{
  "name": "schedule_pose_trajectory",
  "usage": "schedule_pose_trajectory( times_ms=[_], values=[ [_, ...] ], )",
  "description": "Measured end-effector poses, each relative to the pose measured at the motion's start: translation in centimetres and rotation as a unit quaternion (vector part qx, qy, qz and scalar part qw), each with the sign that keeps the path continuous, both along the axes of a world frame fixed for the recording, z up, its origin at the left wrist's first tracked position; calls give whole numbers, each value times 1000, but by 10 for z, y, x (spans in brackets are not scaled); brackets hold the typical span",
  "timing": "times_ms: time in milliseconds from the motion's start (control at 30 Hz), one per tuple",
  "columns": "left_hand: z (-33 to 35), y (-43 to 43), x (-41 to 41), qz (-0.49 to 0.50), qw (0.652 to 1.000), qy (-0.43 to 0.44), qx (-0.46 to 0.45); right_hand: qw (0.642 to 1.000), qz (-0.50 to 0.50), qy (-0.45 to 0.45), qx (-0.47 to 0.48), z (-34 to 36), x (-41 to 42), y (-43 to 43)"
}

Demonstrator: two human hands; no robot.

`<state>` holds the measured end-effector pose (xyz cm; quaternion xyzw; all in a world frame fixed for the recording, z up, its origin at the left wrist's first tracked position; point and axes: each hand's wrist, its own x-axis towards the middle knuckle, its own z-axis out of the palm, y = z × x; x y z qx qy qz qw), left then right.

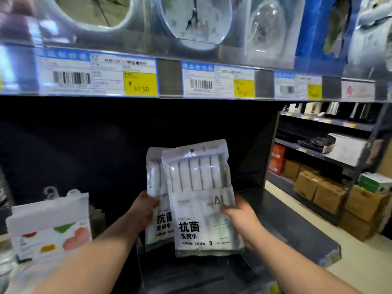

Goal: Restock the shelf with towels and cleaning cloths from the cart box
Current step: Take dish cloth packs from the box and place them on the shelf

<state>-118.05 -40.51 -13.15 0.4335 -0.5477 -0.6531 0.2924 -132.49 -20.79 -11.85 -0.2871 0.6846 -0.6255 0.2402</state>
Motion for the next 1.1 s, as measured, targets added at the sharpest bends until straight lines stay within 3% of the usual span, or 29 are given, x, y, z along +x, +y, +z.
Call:
schedule_pose_trajectory(
  times_ms=[133,300,367,500,600,667,867,1100],
  values=[
    [5,-4,-1,-6,998,23,59,998,33,-53,0,-11,6,-30],
    [4,-16,5,39,994,44,89,997,36,-46,42,-19,1,-54],
    [3,-21,6,34,997,40,56,997,37,-52,47,-19,-2,-60],
    [11,-22,5,47,994,-9,-94,994,71,-66,50,-18,-4,-67],
    [17,-17,9,42,992,26,-114,991,93,-79,50,-22,-4,-74],
    [16,-12,13,14,991,3,-133,992,89,-78,51,-27,-3,-79],
    [9,1,18,-2,951,-111,-287,991,25,35,130,-50,3,-93],
    [2,5,8,-26,935,-236,-263,942,30,187,276,-47,16,-92]
  ],
)
